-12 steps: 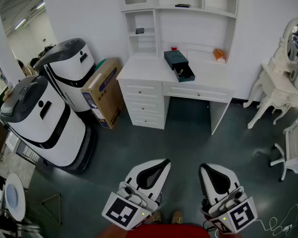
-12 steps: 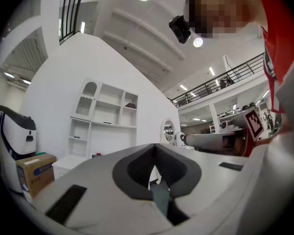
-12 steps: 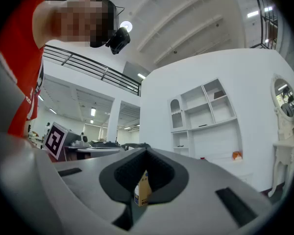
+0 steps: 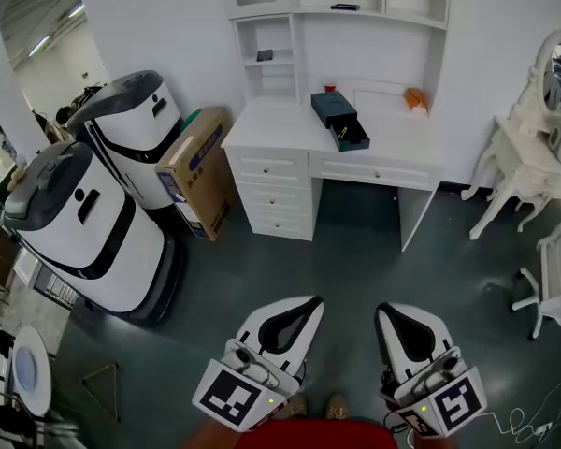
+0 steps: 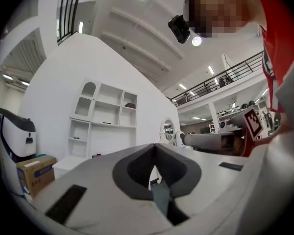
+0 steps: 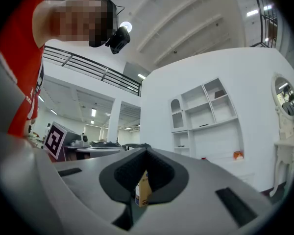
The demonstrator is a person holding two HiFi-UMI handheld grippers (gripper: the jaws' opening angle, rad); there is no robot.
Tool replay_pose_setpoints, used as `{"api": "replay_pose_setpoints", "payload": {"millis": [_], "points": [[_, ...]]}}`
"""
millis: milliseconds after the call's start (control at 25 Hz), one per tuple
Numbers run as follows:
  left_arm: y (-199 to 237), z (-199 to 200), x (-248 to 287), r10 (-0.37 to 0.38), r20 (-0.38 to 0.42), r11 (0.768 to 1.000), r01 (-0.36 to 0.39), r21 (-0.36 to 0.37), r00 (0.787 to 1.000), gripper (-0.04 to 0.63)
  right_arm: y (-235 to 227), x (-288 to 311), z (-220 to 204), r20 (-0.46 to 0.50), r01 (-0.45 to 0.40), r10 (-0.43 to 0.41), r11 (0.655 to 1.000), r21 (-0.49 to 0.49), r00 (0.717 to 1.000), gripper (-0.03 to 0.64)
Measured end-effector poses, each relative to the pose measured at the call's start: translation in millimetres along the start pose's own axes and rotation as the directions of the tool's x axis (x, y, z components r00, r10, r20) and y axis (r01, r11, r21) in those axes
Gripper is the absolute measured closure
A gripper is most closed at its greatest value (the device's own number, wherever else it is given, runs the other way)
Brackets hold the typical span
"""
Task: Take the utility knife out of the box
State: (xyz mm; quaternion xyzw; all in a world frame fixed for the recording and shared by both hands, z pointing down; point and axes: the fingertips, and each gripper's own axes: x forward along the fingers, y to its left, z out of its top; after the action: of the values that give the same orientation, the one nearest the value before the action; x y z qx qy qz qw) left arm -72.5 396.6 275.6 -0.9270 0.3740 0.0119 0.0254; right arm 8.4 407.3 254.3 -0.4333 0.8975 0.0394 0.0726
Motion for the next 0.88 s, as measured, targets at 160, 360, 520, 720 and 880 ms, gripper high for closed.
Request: {"api": "replay_pose_setpoints", "payload": {"millis": [160, 360, 520, 720, 880], "points": [[-1, -1, 2, 0.002, -0.005, 1.0, -0.002, -0.002, 1.0, 0.588, -1, -1, 1, 0.014, -0.016, 0.016, 1.0, 0.025, 1.0, 0.623], [-1, -4, 11, 0.008, -0.011, 1.0, -0.008, -0.009, 1.0, 0.588, -13, -5, 1, 0.019, -0.01, 0.009, 0.999, 0.043, 1.0, 0.621], [-1, 9, 26, 0.029, 0.078, 0.999, -0.031, 0.027, 0.997, 0.588, -30, -12, -1, 0.004, -0.01, 0.01, 0.999, 0.036, 1.0, 0.621], [-11, 13, 49, 0.044, 0.089, 0.998, -0.048, 0.038, 0.995, 0.588, -56, -21, 1, 0.007, -0.035, 0.034, 0.999, 0.04, 0.999, 0.621], [-12, 10, 68, 0.071, 0.082, 0.997, -0.074, 0.038, 0.994, 0.588, -75, -18, 2, 0.013, -0.069, 0.069, 0.998, 0.014, 0.998, 0.621]]}}
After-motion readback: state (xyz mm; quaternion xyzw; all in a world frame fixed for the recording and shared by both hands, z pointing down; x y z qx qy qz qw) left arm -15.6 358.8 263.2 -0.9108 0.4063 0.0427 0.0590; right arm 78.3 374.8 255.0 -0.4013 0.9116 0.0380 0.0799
